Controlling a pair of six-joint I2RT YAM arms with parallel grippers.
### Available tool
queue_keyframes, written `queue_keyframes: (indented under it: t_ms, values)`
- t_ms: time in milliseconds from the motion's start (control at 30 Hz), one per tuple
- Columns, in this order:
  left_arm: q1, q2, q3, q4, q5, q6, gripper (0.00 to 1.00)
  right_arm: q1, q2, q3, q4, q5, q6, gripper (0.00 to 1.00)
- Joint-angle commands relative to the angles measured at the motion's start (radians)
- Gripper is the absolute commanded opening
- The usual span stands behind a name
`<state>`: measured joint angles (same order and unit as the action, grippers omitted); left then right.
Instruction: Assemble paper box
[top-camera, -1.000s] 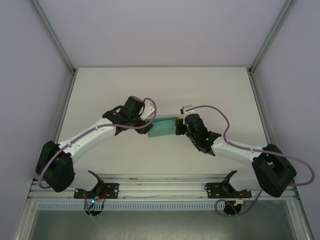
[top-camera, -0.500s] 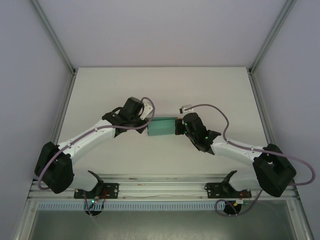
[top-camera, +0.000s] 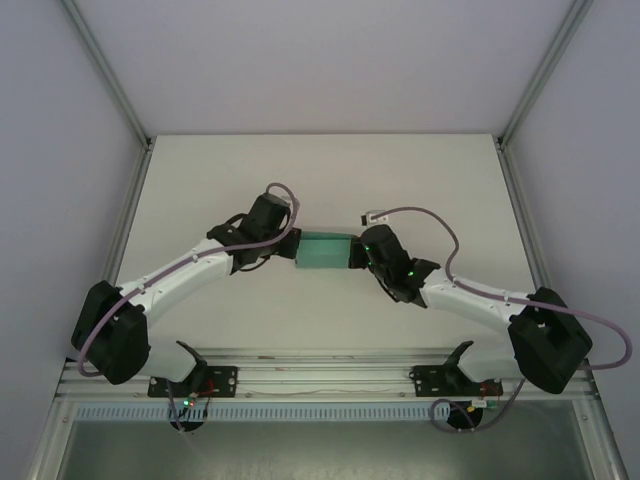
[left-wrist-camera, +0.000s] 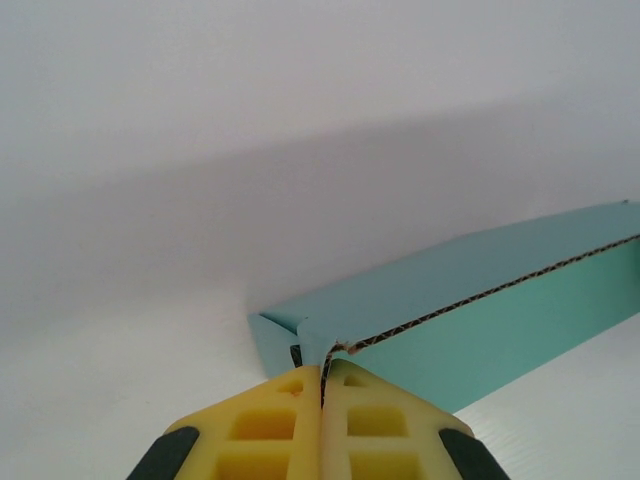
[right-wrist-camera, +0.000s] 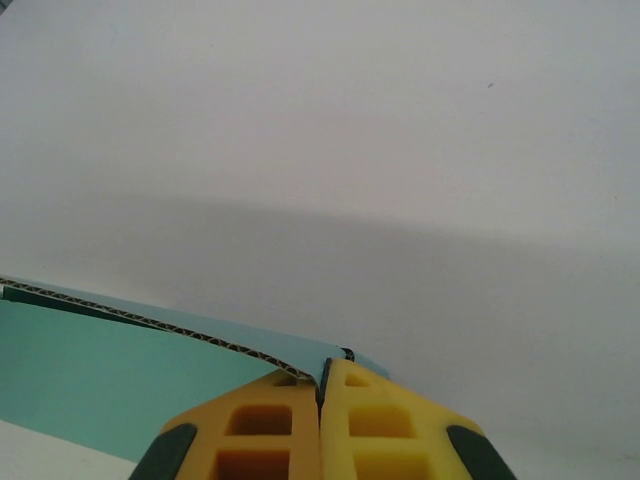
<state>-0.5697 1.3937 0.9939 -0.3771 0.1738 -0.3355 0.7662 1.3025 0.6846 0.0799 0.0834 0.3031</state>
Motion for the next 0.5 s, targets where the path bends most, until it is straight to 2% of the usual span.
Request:
queue_keyframes:
  t_ms: [0,100,200,267,467]
  values:
    - [-0.012,-0.009,0.009,-0.037,0.073,-0.160,0.00,0.027,0.024,-0.002,-0.152,0.009,0.061,0.00]
    - [-0.012,0.000,0.012,-0.081,0.063,-0.177,0.00,0.032,0.029,0.005,-0.161,0.024,0.067,0.00]
    - [-0.019,0.008,-0.008,-0.101,0.002,-0.154,0.00,0.036,0.030,-0.013,-0.127,0.030,0.065,0.00]
    - [-0.021,0.011,-0.045,-0.056,0.019,-0.133,0.00,0.036,0.034,-0.026,-0.108,0.030,0.062,0.00]
    - [-0.028,0.033,-0.165,0.052,0.070,-0.190,0.00,0.039,0.069,-0.052,-0.069,0.041,0.062,0.00]
